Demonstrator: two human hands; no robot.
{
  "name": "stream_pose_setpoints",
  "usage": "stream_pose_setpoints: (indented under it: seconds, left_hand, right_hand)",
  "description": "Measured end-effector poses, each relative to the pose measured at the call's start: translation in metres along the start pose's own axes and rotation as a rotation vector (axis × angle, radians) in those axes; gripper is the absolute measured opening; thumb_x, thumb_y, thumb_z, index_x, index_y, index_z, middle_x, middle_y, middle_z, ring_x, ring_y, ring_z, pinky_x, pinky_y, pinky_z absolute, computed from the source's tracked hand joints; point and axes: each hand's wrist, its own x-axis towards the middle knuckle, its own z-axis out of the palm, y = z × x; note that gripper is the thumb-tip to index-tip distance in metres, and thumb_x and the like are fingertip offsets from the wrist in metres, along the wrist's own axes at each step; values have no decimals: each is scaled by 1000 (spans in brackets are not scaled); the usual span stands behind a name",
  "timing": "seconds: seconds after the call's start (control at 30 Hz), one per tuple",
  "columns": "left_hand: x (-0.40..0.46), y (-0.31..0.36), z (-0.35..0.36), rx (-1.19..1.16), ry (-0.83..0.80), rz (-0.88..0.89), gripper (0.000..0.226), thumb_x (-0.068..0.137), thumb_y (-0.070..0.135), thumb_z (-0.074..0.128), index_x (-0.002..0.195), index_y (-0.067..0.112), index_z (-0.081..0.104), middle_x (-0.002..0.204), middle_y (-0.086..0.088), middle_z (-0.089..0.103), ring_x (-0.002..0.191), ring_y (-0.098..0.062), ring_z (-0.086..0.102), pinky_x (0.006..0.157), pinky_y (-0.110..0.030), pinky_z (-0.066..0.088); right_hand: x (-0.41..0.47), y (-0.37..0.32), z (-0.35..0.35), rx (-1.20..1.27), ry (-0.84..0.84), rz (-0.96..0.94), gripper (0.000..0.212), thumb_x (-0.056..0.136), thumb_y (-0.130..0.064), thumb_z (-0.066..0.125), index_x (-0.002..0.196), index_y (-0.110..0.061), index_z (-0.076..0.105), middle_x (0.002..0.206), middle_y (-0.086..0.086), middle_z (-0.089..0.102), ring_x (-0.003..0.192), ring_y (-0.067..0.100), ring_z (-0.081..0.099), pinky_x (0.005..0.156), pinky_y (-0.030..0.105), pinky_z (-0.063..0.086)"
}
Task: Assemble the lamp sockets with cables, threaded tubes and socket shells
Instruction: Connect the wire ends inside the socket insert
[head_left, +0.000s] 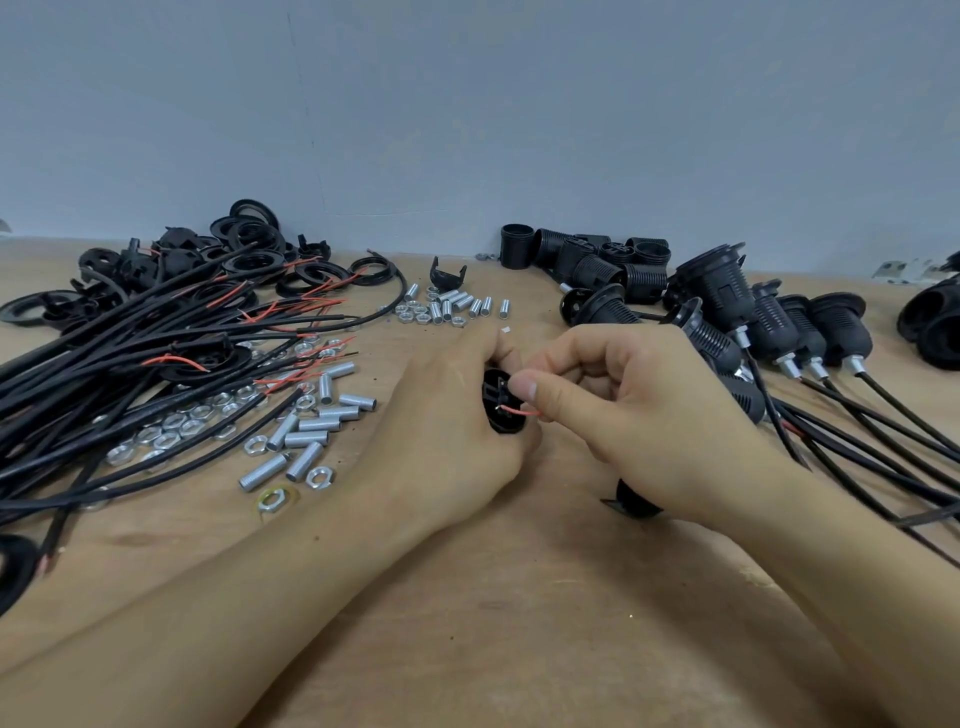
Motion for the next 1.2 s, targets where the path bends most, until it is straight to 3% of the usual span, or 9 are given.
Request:
stream_pose_setpoints:
  seconds: [0.13, 0.27, 0.37, 0.47, 0.67, 0.83, 1.0, 1.13, 1.2]
  left_hand:
    - [0, -1, 0, -1, -7, -4, 29, 70, 15, 76, 78, 28, 51, 69, 11, 62, 69, -6, 58, 54, -25, 45]
    - [-2, 1, 0, 0, -19, 45, 25, 71, 17, 71, 80, 27, 50, 70, 9, 61, 69, -11, 59, 60, -39, 49]
    - [-3, 2, 0, -2, -41, 77, 22, 70, 20, 67, 87, 26, 55, 77, 7, 65, 76, -16, 62, 64, -42, 51]
    - [-5, 2, 0, -10, -59, 71, 22, 71, 19, 69, 89, 25, 57, 79, 8, 64, 77, -13, 61, 66, -41, 50]
    - [-3, 1, -1, -86, -104, 29, 26, 71, 11, 74, 80, 26, 55, 71, 7, 64, 64, -8, 58, 59, -34, 48]
    - [-3, 1, 0, -55, -126, 82, 21, 69, 22, 64, 89, 21, 59, 80, 7, 65, 76, -14, 61, 67, -40, 50]
    - [-2, 0, 1, -34, -116, 72, 20, 70, 22, 67, 87, 18, 58, 80, 4, 66, 76, -15, 61, 67, -43, 49]
    - [0, 0, 1, -45, -84, 33, 21, 71, 20, 73, 83, 23, 56, 75, 5, 65, 69, -10, 59, 60, -30, 46]
    - [0, 0, 1, -47, -84, 31, 24, 72, 19, 74, 81, 29, 54, 73, 9, 64, 69, -6, 59, 56, -19, 43]
  right_hand:
    - [-1, 1, -1, -43, 1, -44, 11, 86, -18, 71, 75, -21, 71, 69, -7, 70, 58, 11, 61, 58, 21, 51]
    - [-1, 1, 0, -78, 31, -68, 8, 86, -22, 69, 79, -20, 71, 74, 2, 72, 69, 29, 65, 66, 42, 55]
    - [0, 2, -1, -113, 46, -100, 8, 86, -21, 70, 78, -20, 70, 69, 0, 69, 64, 21, 61, 60, 28, 50]
    - [0, 1, -4, -168, -3, -129, 8, 86, -19, 71, 78, -21, 71, 69, -1, 69, 64, 18, 60, 63, 30, 50]
    - [0, 1, -11, -229, -51, -194, 13, 84, -13, 74, 76, -23, 73, 66, -10, 67, 61, 7, 56, 60, 13, 41]
    - [-1, 3, -10, -235, -43, -202, 9, 84, -13, 75, 77, -18, 73, 67, -7, 66, 62, 7, 56, 60, 14, 41]
    - [1, 5, -8, -242, -26, -174, 5, 85, -18, 74, 80, -20, 74, 69, -12, 67, 66, 6, 58, 64, 18, 44]
    - [1, 3, -10, -199, -63, -119, 3, 86, -28, 70, 85, -26, 73, 69, -6, 67, 63, 19, 55, 62, 34, 48]
    - [1, 1, -12, -143, -66, -113, 6, 84, -30, 70, 88, -26, 68, 75, 2, 68, 60, 21, 55, 57, 35, 47]
